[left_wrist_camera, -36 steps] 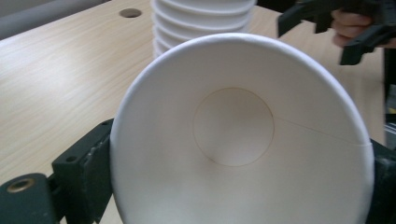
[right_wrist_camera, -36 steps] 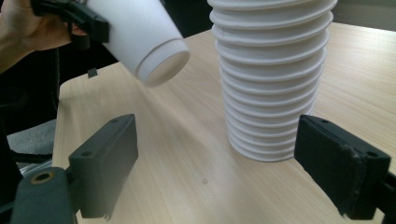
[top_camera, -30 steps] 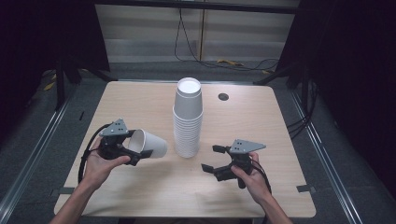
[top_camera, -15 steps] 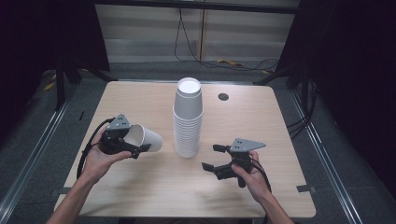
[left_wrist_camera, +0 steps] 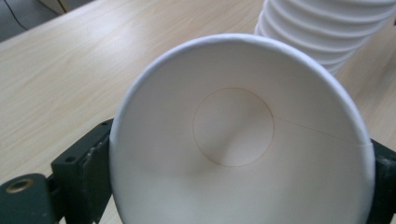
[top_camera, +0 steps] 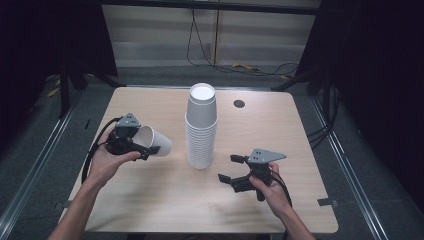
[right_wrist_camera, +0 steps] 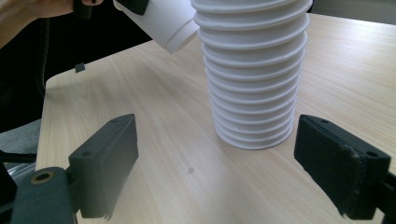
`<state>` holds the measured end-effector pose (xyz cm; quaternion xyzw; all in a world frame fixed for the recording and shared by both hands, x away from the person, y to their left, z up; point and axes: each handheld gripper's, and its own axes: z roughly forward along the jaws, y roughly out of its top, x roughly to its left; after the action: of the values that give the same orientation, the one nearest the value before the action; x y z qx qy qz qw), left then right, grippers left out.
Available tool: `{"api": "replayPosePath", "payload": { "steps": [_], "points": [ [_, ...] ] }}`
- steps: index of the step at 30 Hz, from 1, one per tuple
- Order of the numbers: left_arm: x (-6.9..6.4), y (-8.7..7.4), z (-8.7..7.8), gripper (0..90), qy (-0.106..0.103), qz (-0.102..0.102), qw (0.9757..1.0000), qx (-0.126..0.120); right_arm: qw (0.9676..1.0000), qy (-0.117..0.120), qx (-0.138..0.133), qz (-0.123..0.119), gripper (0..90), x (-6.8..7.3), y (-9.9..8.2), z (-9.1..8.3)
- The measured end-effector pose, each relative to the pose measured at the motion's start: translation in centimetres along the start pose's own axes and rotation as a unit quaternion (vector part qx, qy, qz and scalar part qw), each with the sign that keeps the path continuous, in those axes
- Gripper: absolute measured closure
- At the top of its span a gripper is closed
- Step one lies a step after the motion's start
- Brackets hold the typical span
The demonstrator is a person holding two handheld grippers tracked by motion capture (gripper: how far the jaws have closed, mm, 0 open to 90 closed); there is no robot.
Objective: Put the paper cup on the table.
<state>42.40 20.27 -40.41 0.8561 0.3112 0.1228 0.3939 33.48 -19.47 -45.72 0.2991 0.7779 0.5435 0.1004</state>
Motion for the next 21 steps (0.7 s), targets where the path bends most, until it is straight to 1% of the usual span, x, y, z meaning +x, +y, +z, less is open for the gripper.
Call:
{"api": "replayPosePath", "payload": {
  "steps": [4,6,7,8,11,12,14,15,17,18,21],
  "points": [
    [0.6,-0.1,0.9,7.7,0.004,-0.006,0.9997,0.025,1.0,-0.007,0.0,-0.001,13.8,0.0,0.0,-0.2],
    [0.7,-0.2,1.3,7.7,0.004,-0.009,0.9994,0.033,0.9999,-0.012,0.0,-0.001,13.8,0.1,0.0,-0.3],
    [0.7,-0.2,1.5,7.7,0.007,-0.009,0.9993,0.036,0.9999,-0.014,-0.001,-0.002,13.8,0.1,0.0,-0.4],
    [0.7,-0.1,1.7,7.7,0.017,0.0,0.9989,0.044,0.9999,-0.015,-0.001,-0.002,13.8,0.1,0.0,-0.5],
    [0.7,0.1,2.4,7.4,0.024,0.016,0.9977,0.061,0.9998,-0.018,-0.002,-0.004,13.8,0.1,0.0,-0.5],
    [0.8,0.1,2.7,7.4,0.023,0.015,0.9974,0.066,0.9998,-0.02,0.0,-0.002,13.8,0.2,0.0,-0.6],
    [0.7,0.3,3.3,7.3,0.033,0.023,0.9956,0.084,0.9998,-0.019,-0.002,-0.003,13.8,0.1,0.0,-0.6],
    [0.8,0.4,3.5,7.3,0.033,0.024,0.9952,0.089,0.9998,-0.018,-0.003,-0.003,13.8,0.1,0.0,-0.6],
    [0.8,0.6,3.8,7.2,0.03,0.02,0.9948,0.095,0.9998,-0.019,-0.002,-0.003,13.8,0.0,0.0,-0.7],
    [0.8,0.7,3.9,7.2,0.032,0.025,0.9938,0.104,0.9998,-0.02,-0.003,-0.003,13.8,-0.1,0.0,-0.6],
    [0.7,1.1,4.1,7.1,0.031,0.029,0.993,0.11,0.9997,-0.022,-0.001,-0.001,13.8,-0.1,-0.1,-0.6]
  ]
}}
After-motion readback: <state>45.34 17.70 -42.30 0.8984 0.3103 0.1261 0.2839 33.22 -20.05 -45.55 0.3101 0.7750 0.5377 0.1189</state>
